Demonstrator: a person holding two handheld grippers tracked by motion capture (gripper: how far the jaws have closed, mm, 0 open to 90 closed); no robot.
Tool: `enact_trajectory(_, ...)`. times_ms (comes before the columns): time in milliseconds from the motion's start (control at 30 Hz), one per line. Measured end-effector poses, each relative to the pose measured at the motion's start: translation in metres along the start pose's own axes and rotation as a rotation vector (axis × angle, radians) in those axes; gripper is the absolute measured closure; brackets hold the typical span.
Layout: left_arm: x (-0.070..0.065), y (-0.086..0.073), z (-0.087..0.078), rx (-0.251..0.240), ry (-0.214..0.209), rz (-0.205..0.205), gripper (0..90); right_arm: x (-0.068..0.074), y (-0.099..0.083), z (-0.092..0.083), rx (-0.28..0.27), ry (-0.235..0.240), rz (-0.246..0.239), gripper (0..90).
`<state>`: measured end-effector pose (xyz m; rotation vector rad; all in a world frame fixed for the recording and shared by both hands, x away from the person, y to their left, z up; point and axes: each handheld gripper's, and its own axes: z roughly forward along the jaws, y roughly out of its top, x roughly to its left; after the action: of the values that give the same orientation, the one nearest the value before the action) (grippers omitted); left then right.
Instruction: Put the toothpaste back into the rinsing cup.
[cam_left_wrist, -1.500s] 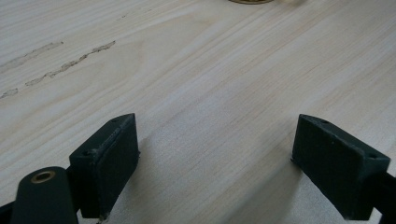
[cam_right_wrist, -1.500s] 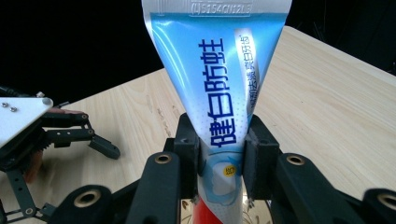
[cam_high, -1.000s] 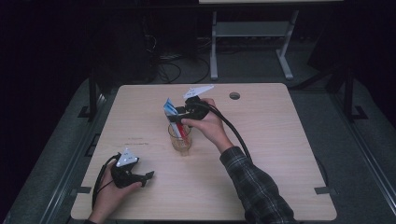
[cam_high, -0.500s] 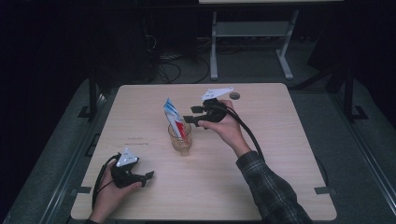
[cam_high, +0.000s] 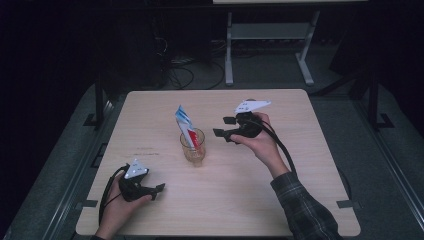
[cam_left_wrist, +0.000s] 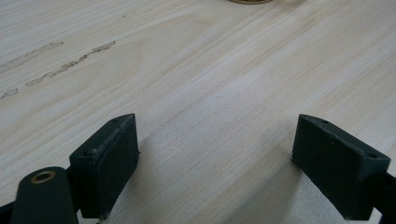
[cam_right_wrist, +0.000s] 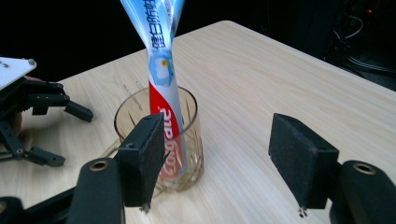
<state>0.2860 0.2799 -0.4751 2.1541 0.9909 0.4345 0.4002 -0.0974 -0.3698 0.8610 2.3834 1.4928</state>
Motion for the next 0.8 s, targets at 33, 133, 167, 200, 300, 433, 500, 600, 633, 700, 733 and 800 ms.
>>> enact_trajectory(33,0.000,0.000,0.000,0.000,0.000,0.001,13.6,-0.001,-0.002,-0.003,-0.003,-0.004,0.000,35.3)
enact_trajectory(133,0.000,0.000,0.000,0.000,0.000,0.000,13.6,-0.002,-0.009,-0.012,0.000,-0.028,0.001,34.5)
enact_trajectory(167,0.000,0.000,0.000,0.000,-0.001,-0.001,13.6,-0.002,-0.012,-0.015,-0.005,-0.031,0.009,34.5)
enact_trajectory(200,0.000,0.000,0.000,0.000,-0.001,-0.002,13.5,-0.003,-0.015,-0.019,-0.005,-0.035,0.013,34.0)
enact_trajectory(300,0.000,0.000,0.000,-0.001,0.000,0.000,13.6,-0.004,-0.024,-0.027,-0.002,-0.055,0.017,33.4)
enact_trajectory(433,0.000,0.000,0.000,0.000,0.001,0.001,13.6,-0.007,-0.037,-0.038,0.004,-0.080,0.030,33.1)
enact_trajectory(500,0.000,0.000,0.000,0.000,0.000,-0.002,13.6,-0.009,-0.044,-0.043,0.005,-0.095,0.041,32.6)
enact_trajectory(600,0.000,0.000,0.000,-0.001,-0.001,-0.002,13.6,-0.011,-0.055,-0.051,0.005,-0.112,0.055,32.5)
enact_trajectory(633,0.000,0.000,0.000,0.000,-0.001,-0.002,13.6,-0.011,-0.059,-0.053,0.013,-0.117,0.062,31.7)
enact_trajectory(700,0.000,0.000,0.000,0.000,-0.001,-0.002,13.6,-0.012,-0.067,-0.058,0.023,-0.141,0.062,31.9)
enact_trajectory(733,0.000,0.000,0.000,0.000,-0.001,-0.002,13.6,-0.013,-0.071,-0.060,0.029,-0.141,0.065,31.6)
enact_trajectory(800,0.000,0.000,0.000,0.000,-0.001,-0.002,13.6,-0.013,-0.078,-0.065,0.044,-0.157,0.067,31.7)
